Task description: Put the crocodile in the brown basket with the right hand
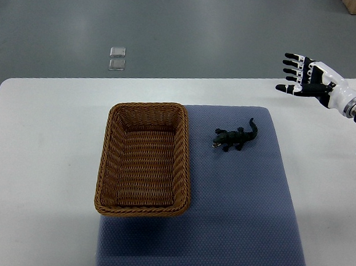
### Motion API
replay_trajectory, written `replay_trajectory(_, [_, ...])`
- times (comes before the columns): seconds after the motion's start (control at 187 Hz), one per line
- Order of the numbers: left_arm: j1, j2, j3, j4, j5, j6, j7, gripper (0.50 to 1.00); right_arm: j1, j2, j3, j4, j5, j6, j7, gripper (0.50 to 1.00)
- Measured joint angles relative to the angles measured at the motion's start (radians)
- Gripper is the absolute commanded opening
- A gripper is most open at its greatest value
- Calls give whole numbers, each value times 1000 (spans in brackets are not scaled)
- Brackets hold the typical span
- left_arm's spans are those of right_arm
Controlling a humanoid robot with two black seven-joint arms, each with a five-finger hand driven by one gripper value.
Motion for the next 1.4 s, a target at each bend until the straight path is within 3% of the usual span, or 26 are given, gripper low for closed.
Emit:
replay_trajectory(0.252, [0, 0, 0, 0, 0, 0, 0, 1000, 72, 0, -15, 40, -287, 61, 1, 924])
replay_trajectory(0.594, [0, 0, 1, 1, 0, 0, 0, 1000, 121, -9, -108, 134, -673, 59, 39, 924])
replay_trajectory(1.081, [0, 0, 2, 1, 0, 0, -1, 1000, 314, 12, -416, 136, -765, -22, 50, 924])
replay_trajectory(1.397, [0, 0, 3, 1, 0, 0, 0, 1000, 347, 74, -531, 134, -816, -84, 51, 924])
